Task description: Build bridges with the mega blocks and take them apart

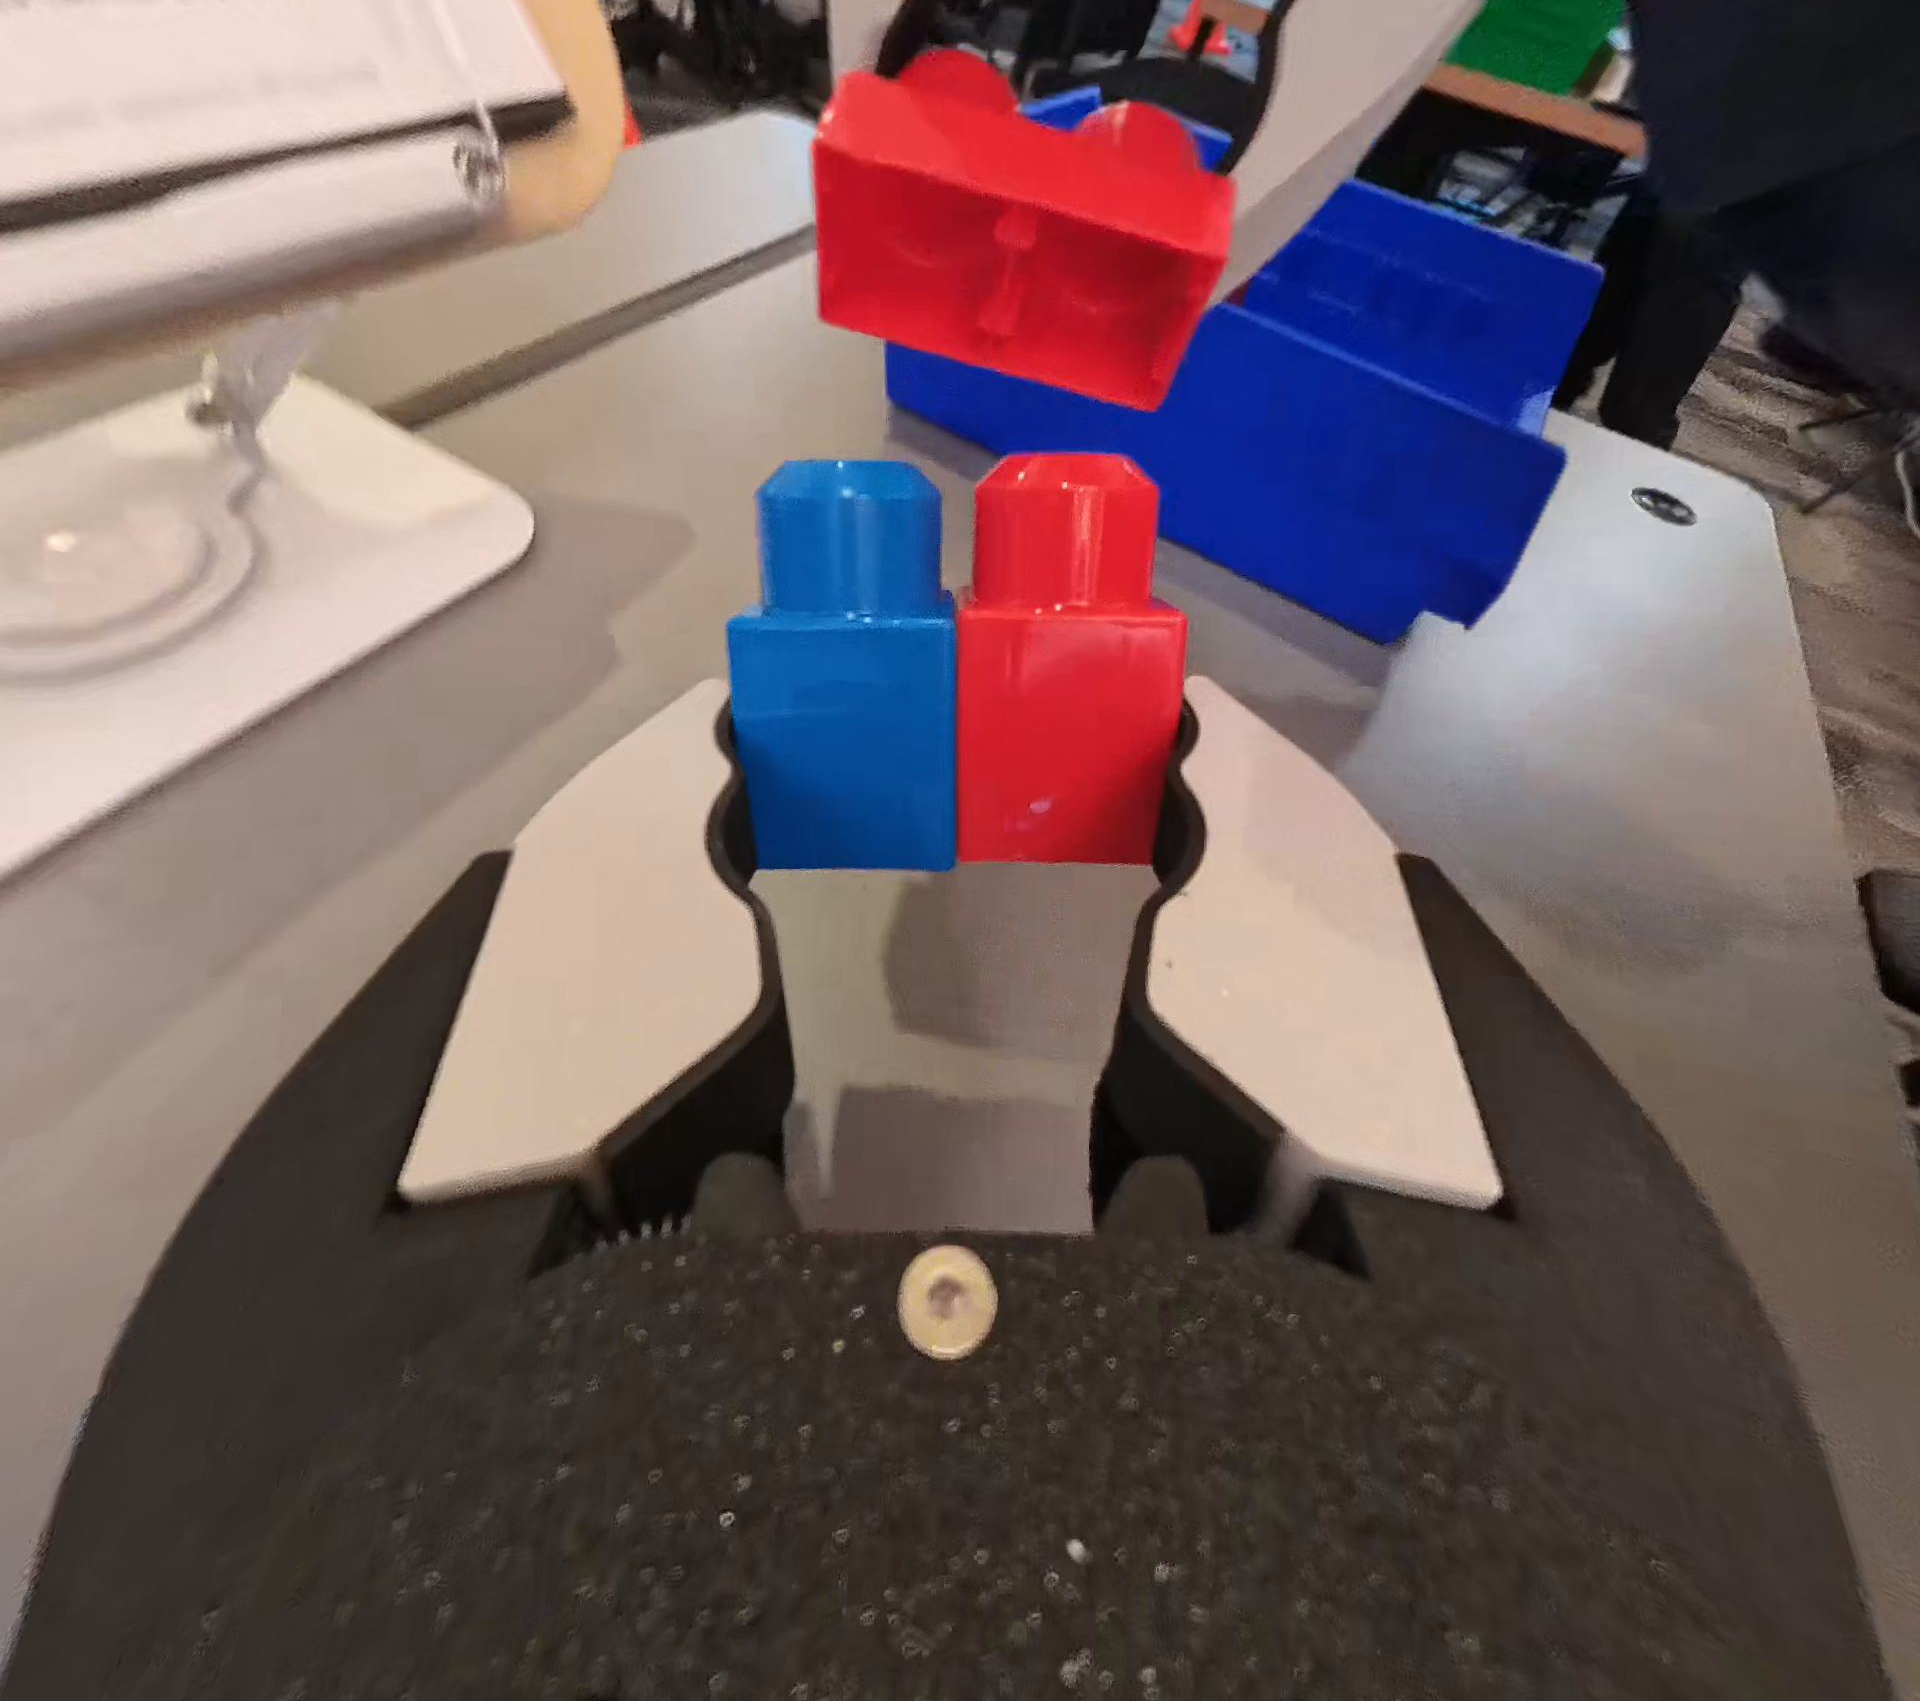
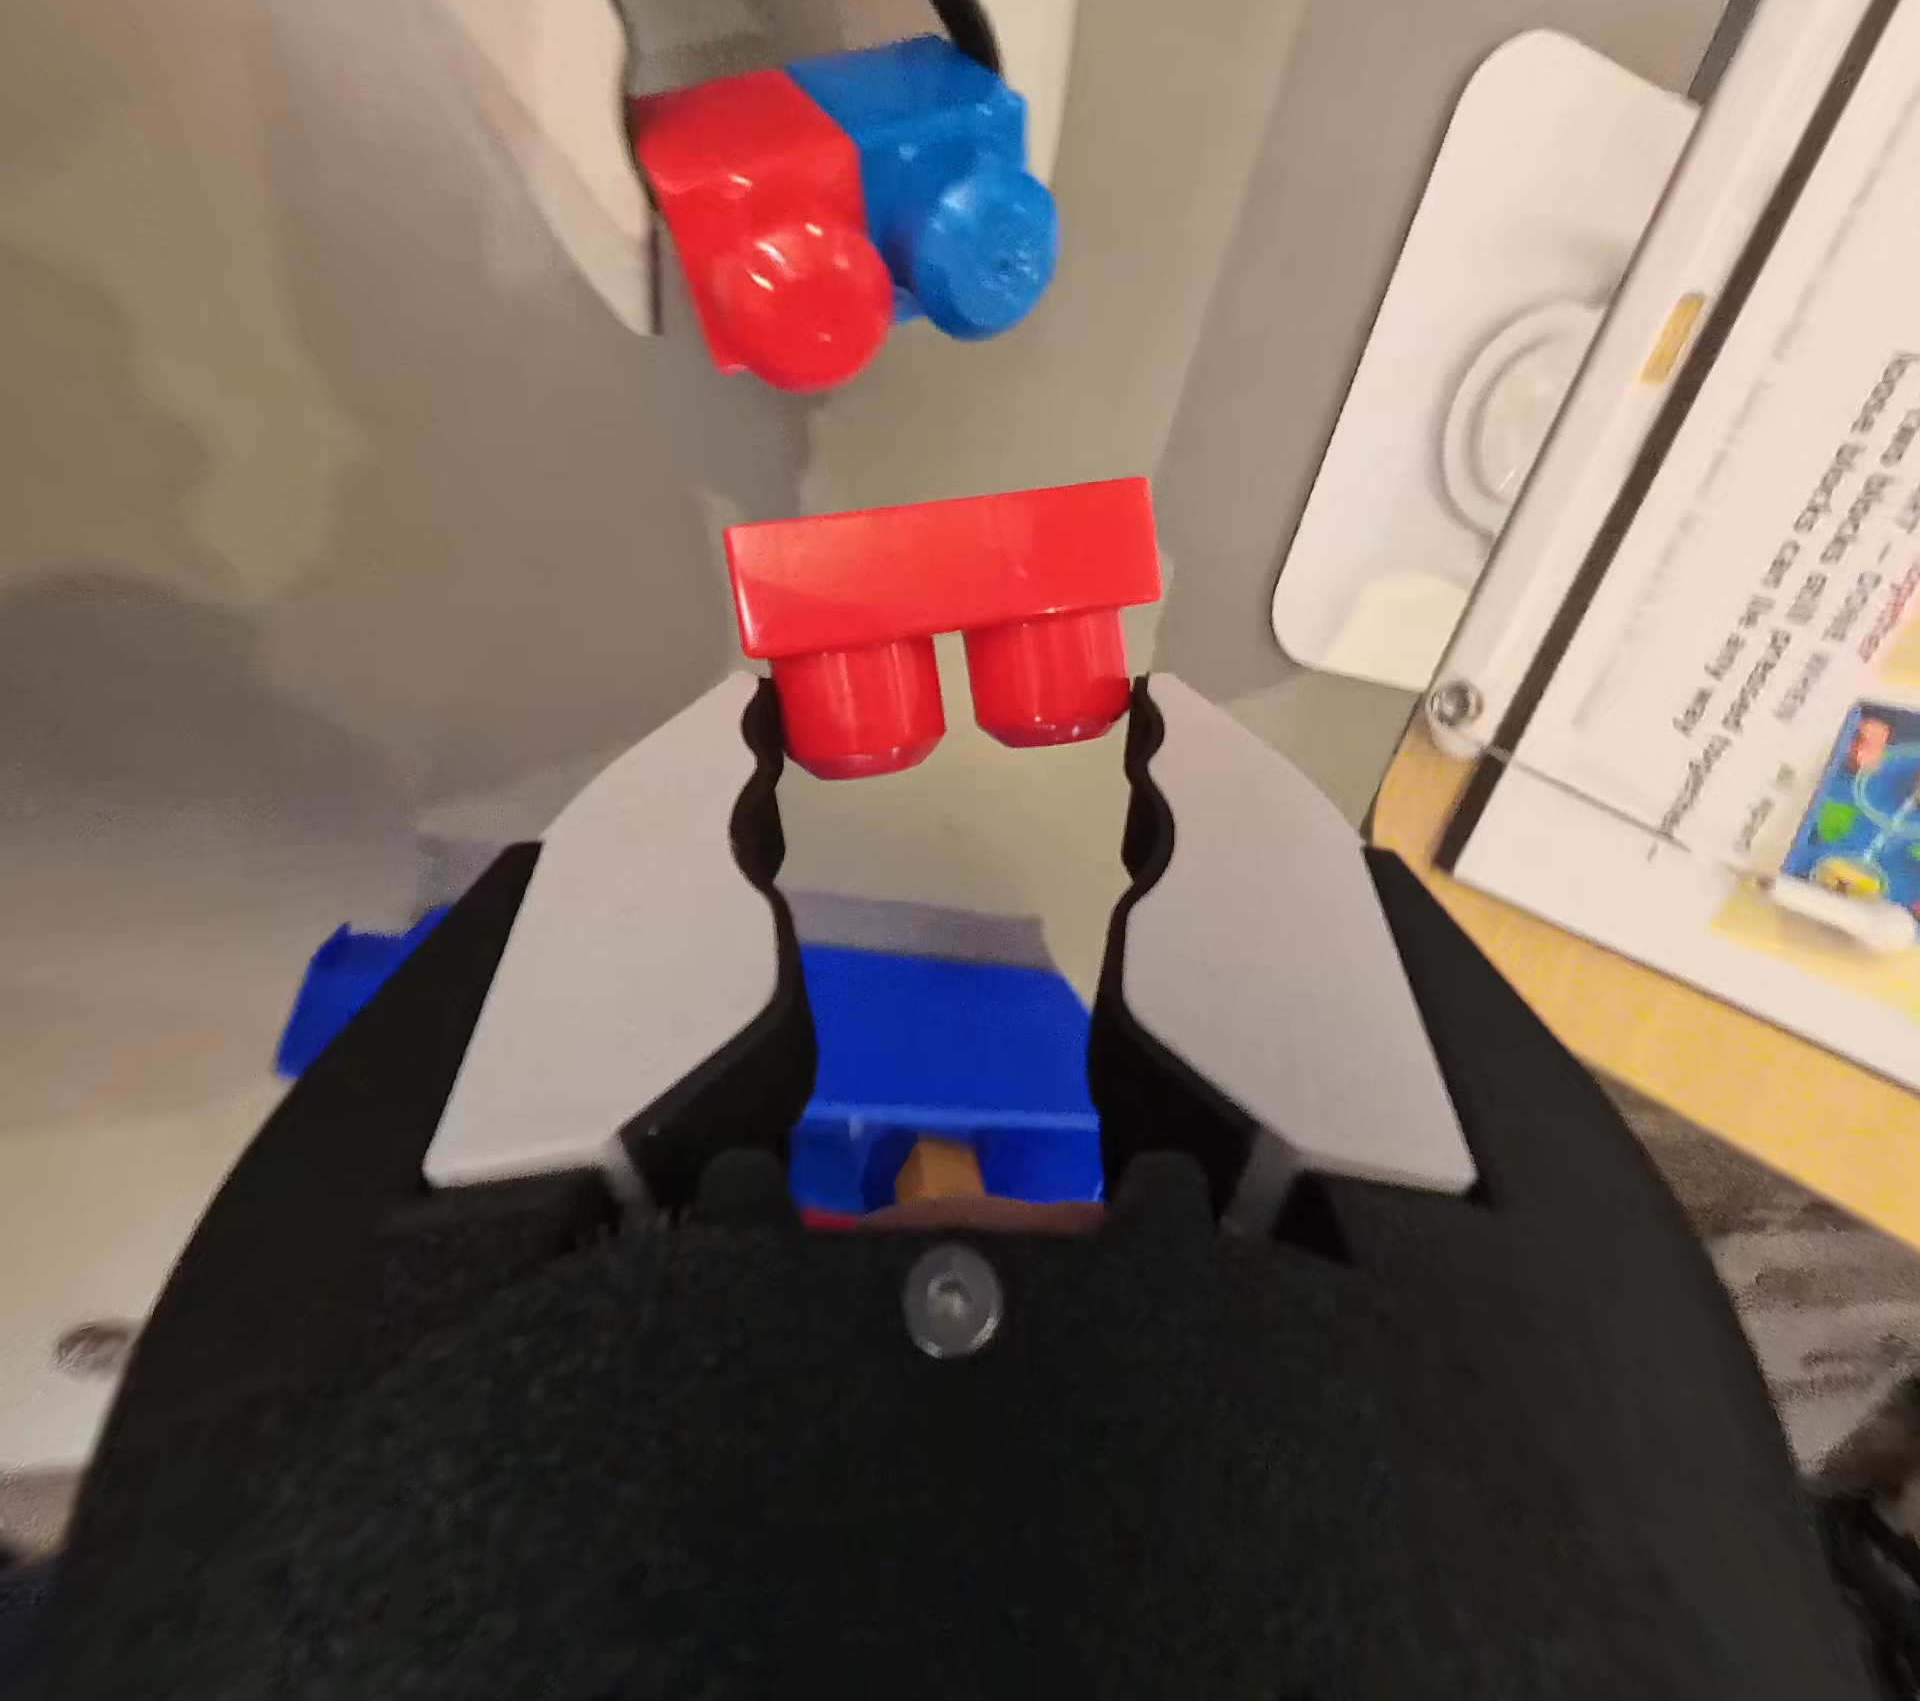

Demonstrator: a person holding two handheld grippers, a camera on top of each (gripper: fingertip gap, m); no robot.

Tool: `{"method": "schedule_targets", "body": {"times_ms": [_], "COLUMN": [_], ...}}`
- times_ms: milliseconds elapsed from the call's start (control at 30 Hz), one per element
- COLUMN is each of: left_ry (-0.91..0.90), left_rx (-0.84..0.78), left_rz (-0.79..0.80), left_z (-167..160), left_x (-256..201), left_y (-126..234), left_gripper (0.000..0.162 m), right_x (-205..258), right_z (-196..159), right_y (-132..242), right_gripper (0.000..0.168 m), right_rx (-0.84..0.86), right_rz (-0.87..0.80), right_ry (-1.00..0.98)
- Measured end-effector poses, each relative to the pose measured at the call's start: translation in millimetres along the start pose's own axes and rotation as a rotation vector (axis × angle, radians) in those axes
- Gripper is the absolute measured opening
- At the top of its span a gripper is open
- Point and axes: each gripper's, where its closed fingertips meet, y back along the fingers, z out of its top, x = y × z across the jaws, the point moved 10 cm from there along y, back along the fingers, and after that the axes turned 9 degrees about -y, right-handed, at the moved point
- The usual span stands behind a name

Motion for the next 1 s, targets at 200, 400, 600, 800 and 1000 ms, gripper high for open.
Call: {"method": "schedule_targets", "body": {"times_ms": [200, 400, 600, 800, 1000], "left_ry": [-0.144, -0.207, -0.188, -0.16, -0.161], "left_rx": [-0.014, 0.018, 0.043, 0.06, 0.014], "left_rz": [-0.089, -0.101, -0.08, -0.039, -0.04], "left_z": [12, 11, 8, 3, 0], "left_x": [-6, -23, -24, -19, -18], "left_y": [-23, -26, -28, -28, -21], "left_gripper": [0.074, 0.074, 0.074, 0.074, 0.074], "right_x": [17, 34, 36, 34, 29], "right_z": [6, 18, 31, 39, 30], "right_y": [13, -6, -15, -26, -20], "right_gripper": [0.064, 0.064, 0.064, 0.064, 0.065], "right_rx": [0.159, 0.235, 0.299, 0.342, 0.208], "right_rz": [0.018, 0.034, 0.011, -0.036, -0.004], "right_ry": [0.015, 0.063, 0.108, 0.131, 0.063]}}
